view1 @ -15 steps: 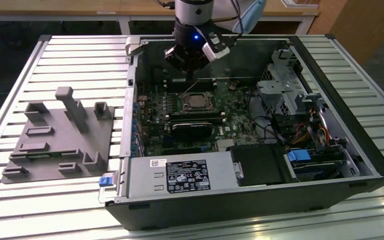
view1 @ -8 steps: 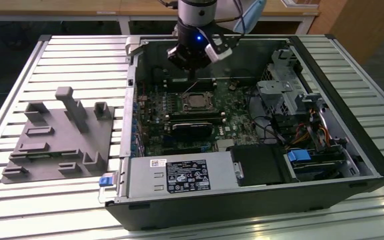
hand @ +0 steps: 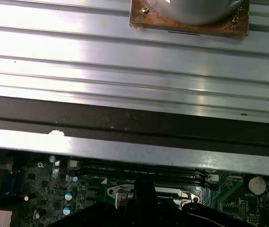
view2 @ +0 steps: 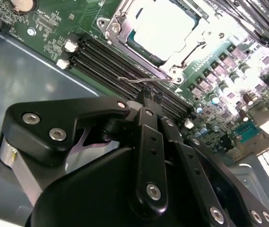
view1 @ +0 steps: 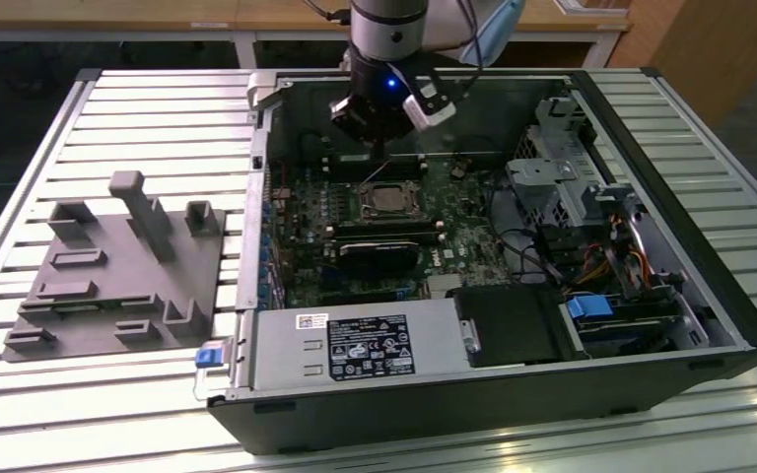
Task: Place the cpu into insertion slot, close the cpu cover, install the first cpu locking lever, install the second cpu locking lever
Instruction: 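Install the first cpu locking lever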
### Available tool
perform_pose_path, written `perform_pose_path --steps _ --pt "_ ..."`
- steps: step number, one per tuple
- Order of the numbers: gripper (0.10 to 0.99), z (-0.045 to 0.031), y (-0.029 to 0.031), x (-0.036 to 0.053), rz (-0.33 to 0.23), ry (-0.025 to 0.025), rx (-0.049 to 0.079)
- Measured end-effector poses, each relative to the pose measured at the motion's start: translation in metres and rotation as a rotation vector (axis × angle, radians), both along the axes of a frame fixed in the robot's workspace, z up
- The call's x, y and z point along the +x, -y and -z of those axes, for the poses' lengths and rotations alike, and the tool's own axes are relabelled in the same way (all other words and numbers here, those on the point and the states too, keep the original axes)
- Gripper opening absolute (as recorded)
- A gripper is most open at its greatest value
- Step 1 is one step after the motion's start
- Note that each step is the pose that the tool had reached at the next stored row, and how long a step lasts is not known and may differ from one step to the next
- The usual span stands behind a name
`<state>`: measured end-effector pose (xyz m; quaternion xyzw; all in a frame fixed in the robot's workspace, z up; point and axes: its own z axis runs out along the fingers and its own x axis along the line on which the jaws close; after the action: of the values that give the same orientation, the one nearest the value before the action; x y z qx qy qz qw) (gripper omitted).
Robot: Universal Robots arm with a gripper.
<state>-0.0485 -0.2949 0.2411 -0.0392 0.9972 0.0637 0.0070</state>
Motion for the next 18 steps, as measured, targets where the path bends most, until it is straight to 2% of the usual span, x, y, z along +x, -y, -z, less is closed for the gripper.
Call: perform_pose_path --steps 10,18 --pt "0.106 0.0070 0.0000 0.0043 0.000 0.0001 0.000" --pt "0.106 0.0119 0.0000 0.0111 0.000 0.0001 0.000"
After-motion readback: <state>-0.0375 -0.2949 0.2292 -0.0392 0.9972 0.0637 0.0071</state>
